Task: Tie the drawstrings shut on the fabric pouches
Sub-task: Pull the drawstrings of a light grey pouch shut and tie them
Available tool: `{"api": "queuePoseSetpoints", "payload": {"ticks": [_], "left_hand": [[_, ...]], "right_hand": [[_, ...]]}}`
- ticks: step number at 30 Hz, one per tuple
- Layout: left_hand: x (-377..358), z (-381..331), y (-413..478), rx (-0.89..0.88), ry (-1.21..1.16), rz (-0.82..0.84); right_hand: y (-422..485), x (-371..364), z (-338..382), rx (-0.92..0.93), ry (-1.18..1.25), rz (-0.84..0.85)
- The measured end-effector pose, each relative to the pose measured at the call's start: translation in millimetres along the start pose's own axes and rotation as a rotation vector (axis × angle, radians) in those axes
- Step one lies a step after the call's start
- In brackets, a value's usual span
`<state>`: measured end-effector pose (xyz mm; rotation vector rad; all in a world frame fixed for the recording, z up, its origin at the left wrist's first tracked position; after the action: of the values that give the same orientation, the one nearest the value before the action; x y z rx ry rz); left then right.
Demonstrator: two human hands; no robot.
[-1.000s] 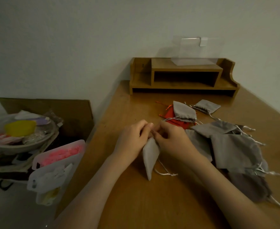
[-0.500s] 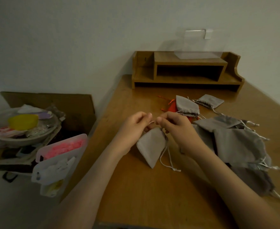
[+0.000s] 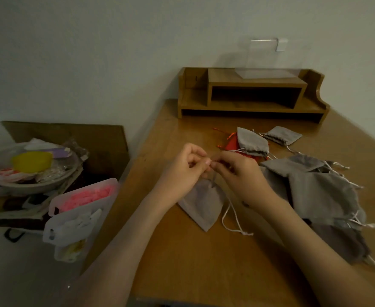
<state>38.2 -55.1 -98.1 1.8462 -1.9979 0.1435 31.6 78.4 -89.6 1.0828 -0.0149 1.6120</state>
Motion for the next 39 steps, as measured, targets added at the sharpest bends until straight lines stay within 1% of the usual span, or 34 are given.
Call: {"api": "queuePoseSetpoints", "payload": {"ticks": [3, 6, 8, 9, 11, 13, 14, 16, 18, 20, 23, 26, 27, 29, 31, 33, 34, 36, 39], "left_hand": [[-4, -1, -1, -0.051, 0.141, -0.047], [-5, -3, -2, -0.123, 0.246, -0.107], [-5, -3, 0, -0.151, 0.295, -0.105], [-6, -2, 1, -0.149, 0.314, -0.090], [-7, 2, 3, -0.109, 0.306, -0.041], [-10, 5, 1, -0.045, 0.204, 0.026], [-12, 5, 0, 0.005, 0.098, 0.070], [-17, 3, -4, 0.121, -0.135, 0.148], [-20, 3, -4, 0.179, -0.253, 0.182], [-22, 0, -5, 0.179, -0.287, 0.220], [-24, -1, -7, 0.204, -0.318, 0.268], [-23, 1, -7, 0.186, -0.221, 0.246], [-21, 1, -6, 0.172, -0.194, 0.229], [-16, 4, -4, 0.169, -0.189, 0.167], [-6, 8, -1, 0.189, -0.200, 0.069], [3, 11, 1, 0.203, -0.216, -0.017], [5, 10, 1, 0.200, -0.250, -0.039], [6, 7, 1, 0.181, -0.313, -0.050], [4, 4, 0, 0.196, -0.451, -0.045]], "right_hand": [[-1, -2, -9, -0.250, 0.226, -0.029], [-2, -6, -12, -0.424, 0.622, -0.031], [-3, -7, -11, -0.475, 0.846, -0.025], [-3, -8, -11, -0.476, 0.893, -0.020], [-3, -10, -10, -0.452, 0.872, -0.019], [-3, -10, -9, -0.421, 0.839, -0.030], [-3, -10, -8, -0.409, 0.858, -0.033], [-5, -10, -6, -0.410, 1.001, -0.034], [-6, -11, -2, -0.414, 1.140, -0.026], [-5, -10, -2, -0.380, 1.120, -0.048], [-2, -6, -4, -0.295, 0.931, -0.064], [-3, -7, -6, -0.309, 0.908, -0.044], [-3, -5, -6, -0.316, 0.865, -0.053], [-2, -2, -7, -0.333, 0.698, -0.067], [-3, -4, -11, -0.394, 0.576, 0.017], [-7, -11, -17, -0.472, 0.545, 0.162], [-8, -14, -17, -0.478, 0.506, 0.213], [-8, -16, -17, -0.460, 0.408, 0.247], [-6, -14, -16, -0.461, 0.384, 0.223]]}}
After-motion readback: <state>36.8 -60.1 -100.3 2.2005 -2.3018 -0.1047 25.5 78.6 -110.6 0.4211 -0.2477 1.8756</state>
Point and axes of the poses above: each hand's wrist, its own y-axis towards the middle knuckle, its own x-axis out of the back of the hand, z = x × y, the point moved 5 cm from there along y, towards the middle knuckle, and after that the axes turned 6 degrees about y, right-handed, at the moved point
